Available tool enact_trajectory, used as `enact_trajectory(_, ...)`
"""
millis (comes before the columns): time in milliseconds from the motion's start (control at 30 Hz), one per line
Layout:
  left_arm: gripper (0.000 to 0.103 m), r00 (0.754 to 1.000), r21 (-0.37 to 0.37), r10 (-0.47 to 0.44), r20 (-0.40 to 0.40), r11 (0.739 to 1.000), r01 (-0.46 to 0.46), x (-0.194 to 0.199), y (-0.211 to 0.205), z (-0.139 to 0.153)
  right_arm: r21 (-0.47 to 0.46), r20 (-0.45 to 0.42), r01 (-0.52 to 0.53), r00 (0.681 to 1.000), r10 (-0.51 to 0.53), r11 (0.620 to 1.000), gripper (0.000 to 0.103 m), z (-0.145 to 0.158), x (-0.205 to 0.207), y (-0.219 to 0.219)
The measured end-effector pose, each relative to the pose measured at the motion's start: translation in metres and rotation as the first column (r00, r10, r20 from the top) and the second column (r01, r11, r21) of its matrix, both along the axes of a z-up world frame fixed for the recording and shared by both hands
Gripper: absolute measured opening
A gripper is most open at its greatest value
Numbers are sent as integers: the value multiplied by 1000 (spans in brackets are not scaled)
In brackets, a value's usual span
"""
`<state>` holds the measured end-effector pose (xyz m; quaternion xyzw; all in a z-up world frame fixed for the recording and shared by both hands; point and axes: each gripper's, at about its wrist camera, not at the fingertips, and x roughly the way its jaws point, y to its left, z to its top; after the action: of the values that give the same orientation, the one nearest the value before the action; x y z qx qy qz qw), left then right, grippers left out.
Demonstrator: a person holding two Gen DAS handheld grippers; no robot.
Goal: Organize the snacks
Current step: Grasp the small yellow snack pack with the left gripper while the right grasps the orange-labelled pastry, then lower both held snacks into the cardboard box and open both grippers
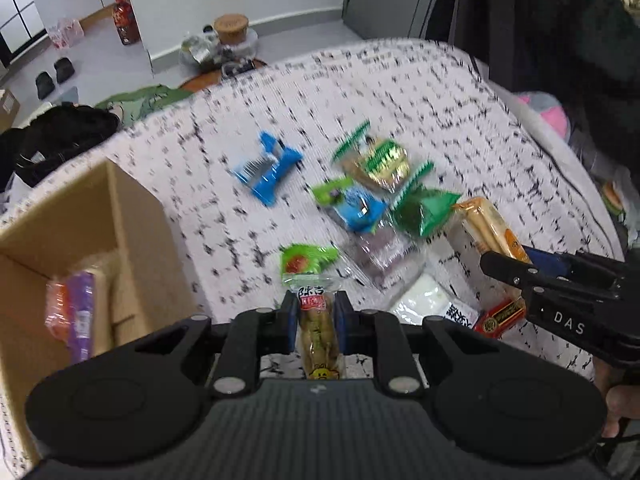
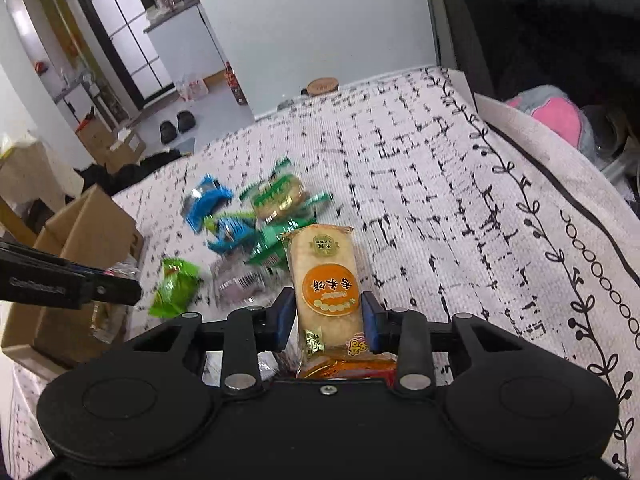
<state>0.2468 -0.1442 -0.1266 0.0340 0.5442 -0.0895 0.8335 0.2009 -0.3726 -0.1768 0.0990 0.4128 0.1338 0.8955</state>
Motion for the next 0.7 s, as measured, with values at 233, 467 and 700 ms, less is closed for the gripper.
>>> enact_trajectory(233,18,997,12,20,69,1000,-21,-11,24,37,54,35,6,999,-8,999,34,16,-2,10)
enact_trajectory(467,18,990,50,69,121,996,-75,-22,60,64,97,74,5,997,-13,995,34,32,-5,32)
enact_trajectory(700,18,984,64,69,162,995,-80,-31,85,80,114,117,-2,993,-12,993,34,47,-6,50)
